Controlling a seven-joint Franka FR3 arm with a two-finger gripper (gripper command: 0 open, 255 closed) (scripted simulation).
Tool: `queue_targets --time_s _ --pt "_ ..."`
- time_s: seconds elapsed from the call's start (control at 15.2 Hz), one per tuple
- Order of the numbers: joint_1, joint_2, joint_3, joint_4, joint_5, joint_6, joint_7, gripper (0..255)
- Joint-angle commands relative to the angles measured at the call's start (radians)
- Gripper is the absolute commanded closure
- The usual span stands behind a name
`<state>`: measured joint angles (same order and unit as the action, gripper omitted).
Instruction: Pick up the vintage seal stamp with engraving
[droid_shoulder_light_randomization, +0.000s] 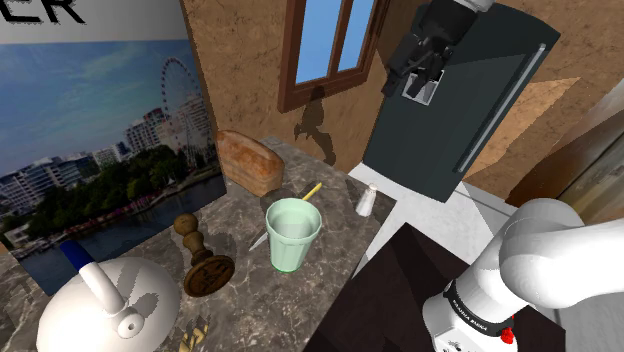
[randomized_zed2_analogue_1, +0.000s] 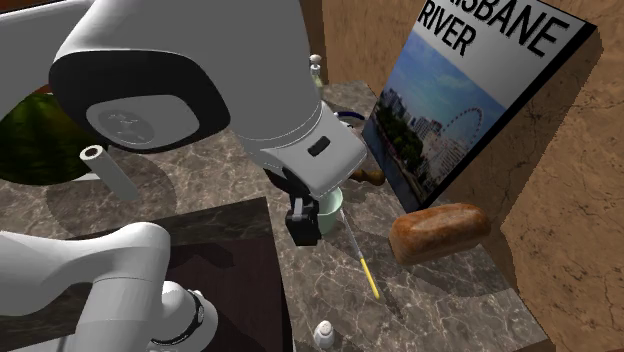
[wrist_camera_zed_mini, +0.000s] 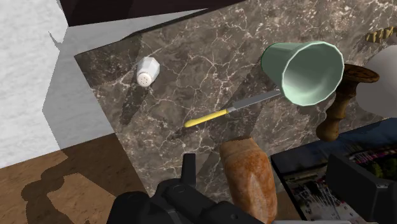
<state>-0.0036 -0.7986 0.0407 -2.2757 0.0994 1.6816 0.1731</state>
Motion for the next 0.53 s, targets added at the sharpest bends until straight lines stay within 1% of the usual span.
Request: queue_targets --time_s 0.0,0.46 --pt "0.0 0.0 0.0 0.0 0.0 0.0 0.0 0" --pt "0.022 0.137 0.141 -0.025 0.031 0.134 0.126 0"
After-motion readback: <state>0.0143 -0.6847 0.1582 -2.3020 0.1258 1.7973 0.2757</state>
